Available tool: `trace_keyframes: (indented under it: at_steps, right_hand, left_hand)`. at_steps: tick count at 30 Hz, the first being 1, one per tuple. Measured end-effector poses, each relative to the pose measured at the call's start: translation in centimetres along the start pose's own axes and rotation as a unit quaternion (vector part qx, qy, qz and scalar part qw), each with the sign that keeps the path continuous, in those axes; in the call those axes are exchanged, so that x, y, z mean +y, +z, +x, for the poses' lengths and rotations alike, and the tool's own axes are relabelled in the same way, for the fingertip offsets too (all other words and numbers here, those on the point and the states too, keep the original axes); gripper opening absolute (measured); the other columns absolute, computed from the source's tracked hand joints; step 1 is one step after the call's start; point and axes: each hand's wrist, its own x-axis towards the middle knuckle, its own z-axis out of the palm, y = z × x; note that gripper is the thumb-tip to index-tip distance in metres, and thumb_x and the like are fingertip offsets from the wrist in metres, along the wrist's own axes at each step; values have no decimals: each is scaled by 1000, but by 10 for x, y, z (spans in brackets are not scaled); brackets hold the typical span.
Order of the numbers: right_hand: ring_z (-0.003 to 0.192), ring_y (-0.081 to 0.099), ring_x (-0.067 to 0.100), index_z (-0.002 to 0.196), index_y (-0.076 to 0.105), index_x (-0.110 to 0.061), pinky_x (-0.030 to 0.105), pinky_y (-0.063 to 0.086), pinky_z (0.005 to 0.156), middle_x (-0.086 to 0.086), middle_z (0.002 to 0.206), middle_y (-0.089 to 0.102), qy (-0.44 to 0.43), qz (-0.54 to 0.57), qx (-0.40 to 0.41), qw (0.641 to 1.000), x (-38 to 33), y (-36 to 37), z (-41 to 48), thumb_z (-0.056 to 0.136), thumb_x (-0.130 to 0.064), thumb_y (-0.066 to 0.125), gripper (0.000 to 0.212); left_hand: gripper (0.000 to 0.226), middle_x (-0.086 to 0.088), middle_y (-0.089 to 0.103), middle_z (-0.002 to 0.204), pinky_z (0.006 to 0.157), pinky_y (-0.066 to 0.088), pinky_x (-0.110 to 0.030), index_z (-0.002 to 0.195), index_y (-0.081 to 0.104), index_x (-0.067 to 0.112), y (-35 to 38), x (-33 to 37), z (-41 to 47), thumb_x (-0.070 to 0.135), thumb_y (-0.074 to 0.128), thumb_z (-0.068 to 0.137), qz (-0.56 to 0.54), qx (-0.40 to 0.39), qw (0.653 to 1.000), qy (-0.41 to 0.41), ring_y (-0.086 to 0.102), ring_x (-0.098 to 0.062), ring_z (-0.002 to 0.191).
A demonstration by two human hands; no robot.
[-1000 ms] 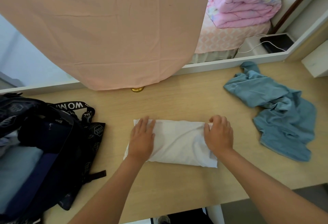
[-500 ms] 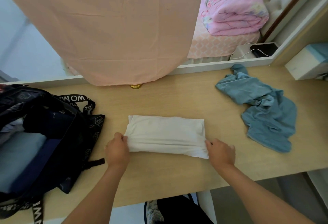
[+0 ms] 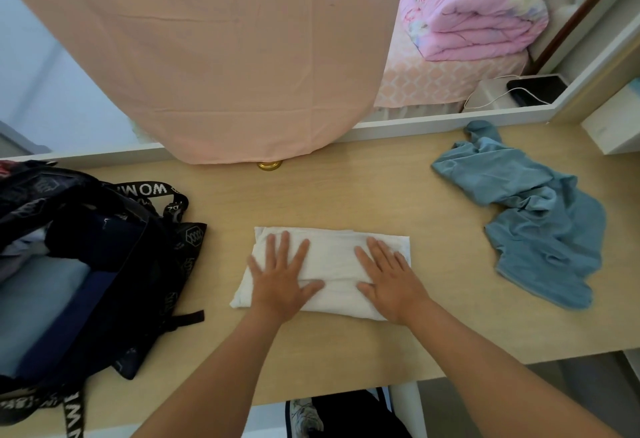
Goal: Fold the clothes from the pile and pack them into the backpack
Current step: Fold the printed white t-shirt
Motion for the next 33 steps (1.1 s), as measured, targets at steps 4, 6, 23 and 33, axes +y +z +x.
trace_keyframes:
  at_steps: [4, 6, 23, 33]
  right_hand:
    - [148, 24, 32, 154, 32, -15, 47, 11, 117, 15, 161, 26, 27, -57, 57, 996, 10, 5, 5, 92, -42, 30, 68]
    - [147, 26, 36, 147, 45, -8, 54, 14, 117, 20, 158, 31, 23, -62, 71, 995, -3, -5, 13, 85, -33, 35, 67]
    - [82, 58, 30, 115, 66, -19, 39, 44, 70, 11, 103, 62, -24, -89, 97, 991, -37, -17, 14, 87, -53, 44, 49]
    - [151, -16, 23, 158, -1, -30, 44, 4, 124, 4, 164, -16, -177, -10, -36, 984, -64, 2, -18, 83, -56, 45, 92]
  left_hand:
    - [66, -9, 11, 163, 109, 20, -68, 154, 26, 28, 4, -24, -1, 58, 22, 96, 2, 60, 998, -36, 12, -34, 149]
    - [60, -15, 18, 161, 113, 15, -64, 151, 35, 17, 0, -12, 0, 40, 32, 95, -29, 102, 991, -85, 17, -37, 147]
    - [55, -11, 5, 164, 120, 9, -53, 148, 38, 32, -45, -43, -2, 28, 33, 93, 35, 34, 999, 10, 2, -32, 151]
    - [71, -9, 19, 162, 113, 17, -48, 154, 27, 18, 40, -19, -87, 53, 38, 94, -17, 37, 998, 41, 23, -29, 147]
